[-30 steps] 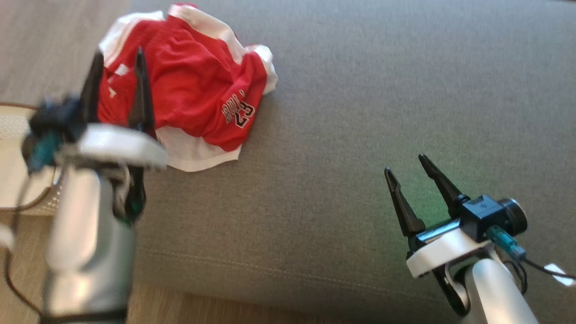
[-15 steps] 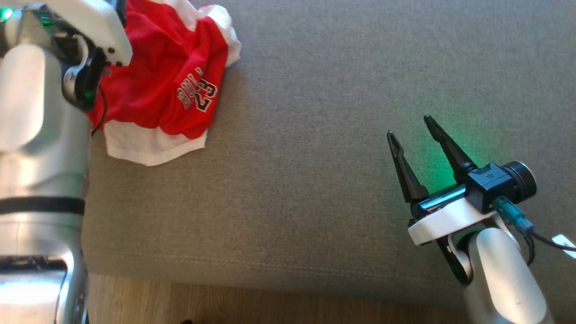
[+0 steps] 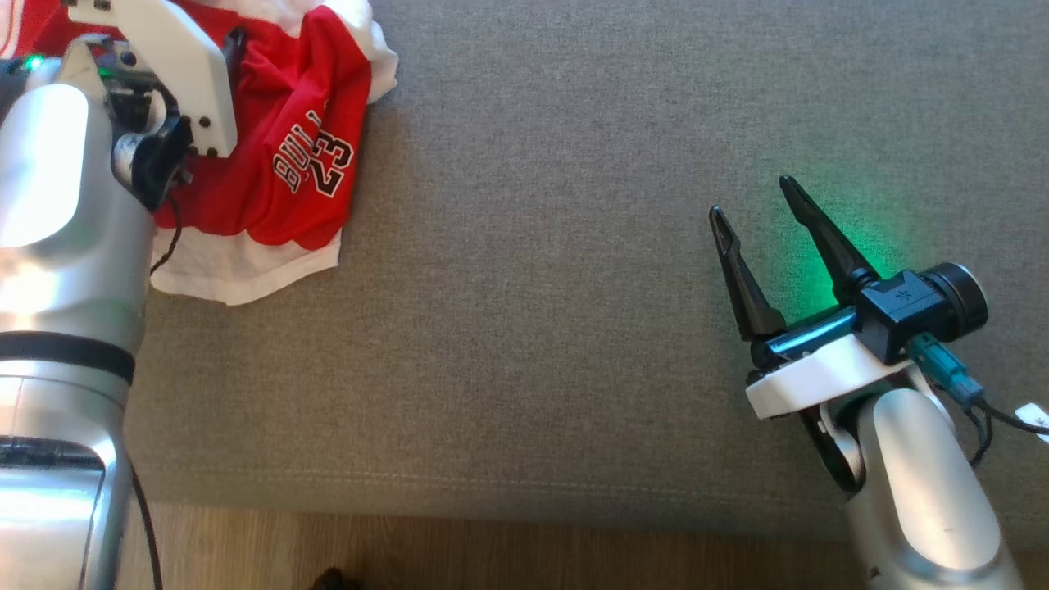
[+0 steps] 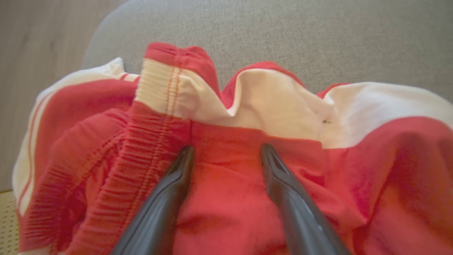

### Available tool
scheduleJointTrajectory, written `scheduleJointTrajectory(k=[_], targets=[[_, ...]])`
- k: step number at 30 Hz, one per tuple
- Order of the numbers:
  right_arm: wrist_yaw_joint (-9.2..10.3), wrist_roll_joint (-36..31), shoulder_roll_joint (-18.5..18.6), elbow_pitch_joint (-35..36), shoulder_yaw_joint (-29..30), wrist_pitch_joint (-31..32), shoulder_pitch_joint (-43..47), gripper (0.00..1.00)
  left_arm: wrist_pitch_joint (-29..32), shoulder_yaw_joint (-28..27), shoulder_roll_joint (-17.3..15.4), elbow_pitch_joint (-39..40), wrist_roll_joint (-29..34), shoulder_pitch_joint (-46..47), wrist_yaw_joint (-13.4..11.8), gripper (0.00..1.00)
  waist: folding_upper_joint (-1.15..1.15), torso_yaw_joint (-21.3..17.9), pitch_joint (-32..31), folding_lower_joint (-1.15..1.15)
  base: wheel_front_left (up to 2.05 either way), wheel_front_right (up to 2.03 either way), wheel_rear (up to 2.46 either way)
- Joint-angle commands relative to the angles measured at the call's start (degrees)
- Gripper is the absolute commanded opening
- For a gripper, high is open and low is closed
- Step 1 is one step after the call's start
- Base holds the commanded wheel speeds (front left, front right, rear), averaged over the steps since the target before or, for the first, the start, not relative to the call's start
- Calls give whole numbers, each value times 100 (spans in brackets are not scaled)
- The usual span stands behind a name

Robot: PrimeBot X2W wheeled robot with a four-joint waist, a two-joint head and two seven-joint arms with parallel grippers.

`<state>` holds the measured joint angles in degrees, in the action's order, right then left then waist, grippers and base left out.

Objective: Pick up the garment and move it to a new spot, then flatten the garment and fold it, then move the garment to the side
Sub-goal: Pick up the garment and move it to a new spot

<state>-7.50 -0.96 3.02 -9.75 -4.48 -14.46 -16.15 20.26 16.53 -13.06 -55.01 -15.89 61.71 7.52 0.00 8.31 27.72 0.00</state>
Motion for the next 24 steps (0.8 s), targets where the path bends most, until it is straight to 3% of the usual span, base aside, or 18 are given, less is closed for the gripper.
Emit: scheduleJointTrajectory(k=[1, 3, 5, 13, 19, 24], targets=[[1, -27, -14, 207, -145, -54, -83, 100, -87, -69, -339, 42, -93, 190, -5, 100, 0, -13, 49, 0, 0, 0, 0], [1, -26, -14, 224, -129, -54, -110, 100, -197, -18, -348, -51, -186, 148, -4, 100, 0, -9, 90, 0, 0, 0, 0], [1, -31, -14, 231, -111, -54, -123, 100, -361, 54, -363, -82, -289, 120, -4, 0, 0, 0, 118, 0, 0, 0, 0], [1, 13, -14, 164, -110, -54, -137, 100, -1431, 144, -381, 199, -917, 167, -4, 0, 0, 33, -37, 0, 0, 0, 0], [1, 129, -14, 117, -165, -54, -61, 100, -2449, 656, -615, 993, -1174, 250, -4, 0, 0, -30, -452, 0, 0, 0, 0], [1, 292, -14, 90, -206, -54, 70, 100, -2874, 967, -679, 1644, -1386, 321, -4, 0, 0, -200, -868, 0, 0, 0, 0]])
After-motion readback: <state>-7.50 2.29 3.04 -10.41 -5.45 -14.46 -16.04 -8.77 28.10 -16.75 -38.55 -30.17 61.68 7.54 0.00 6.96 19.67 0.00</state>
